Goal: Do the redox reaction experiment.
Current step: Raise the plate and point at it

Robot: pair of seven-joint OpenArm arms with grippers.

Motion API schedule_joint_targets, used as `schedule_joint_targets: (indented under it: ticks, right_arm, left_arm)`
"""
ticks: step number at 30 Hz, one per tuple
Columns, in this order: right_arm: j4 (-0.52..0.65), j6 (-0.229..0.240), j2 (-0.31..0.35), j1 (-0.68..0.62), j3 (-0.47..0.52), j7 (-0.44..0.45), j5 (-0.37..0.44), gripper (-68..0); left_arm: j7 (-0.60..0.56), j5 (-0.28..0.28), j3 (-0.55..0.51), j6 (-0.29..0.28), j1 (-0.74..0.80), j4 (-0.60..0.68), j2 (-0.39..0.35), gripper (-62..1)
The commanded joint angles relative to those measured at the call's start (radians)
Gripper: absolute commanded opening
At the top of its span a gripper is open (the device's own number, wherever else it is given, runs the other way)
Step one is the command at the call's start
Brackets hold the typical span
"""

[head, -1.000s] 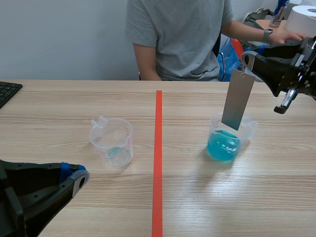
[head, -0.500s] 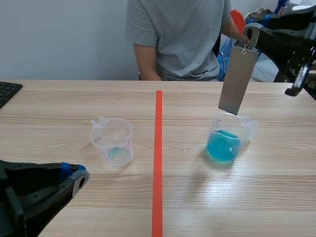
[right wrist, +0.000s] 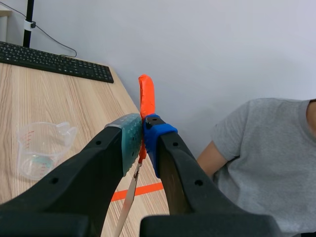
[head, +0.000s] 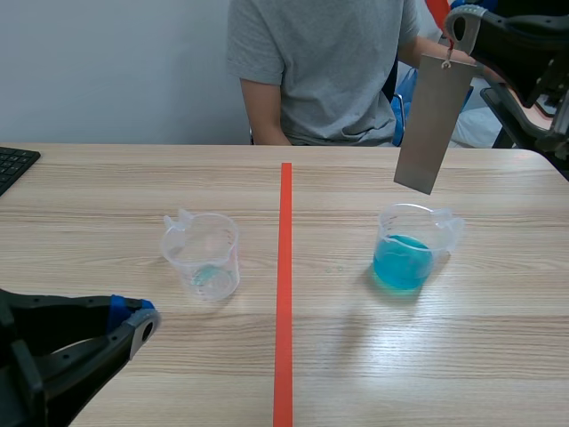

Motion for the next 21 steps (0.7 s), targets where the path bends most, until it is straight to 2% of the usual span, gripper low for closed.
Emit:
schedule_joint_targets:
  ticks: [1,6,11,21]
  right_arm:
    - [0.013,0.006,0.016,0.028,0.022,0.014,0.019,-66.5]
    - [0.013,0.006,0.016,0.028,0.022,0.01,0.019,-66.5]
    - [0.013,0.006,0.017,0.028,0.022,0.01,0.019,-66.5]
    - [0.014,0.006,0.016,0.028,0.022,0.011,0.023,-66.5]
  left_arm:
    - [-0.01,-0.014,0.001,0.003,0.0,0.004,-0.001,-56.9]
    - [-0.01,-0.011,0.002,0.008,-0.009,-0.006,-0.011,-56.9]
    - [-0.013,-0.007,0.002,0.01,-0.058,-0.095,-0.033,-56.9]
    - [-0.03,-0.006,0.037,0.01,-0.237,-0.232,-0.034,-56.9]
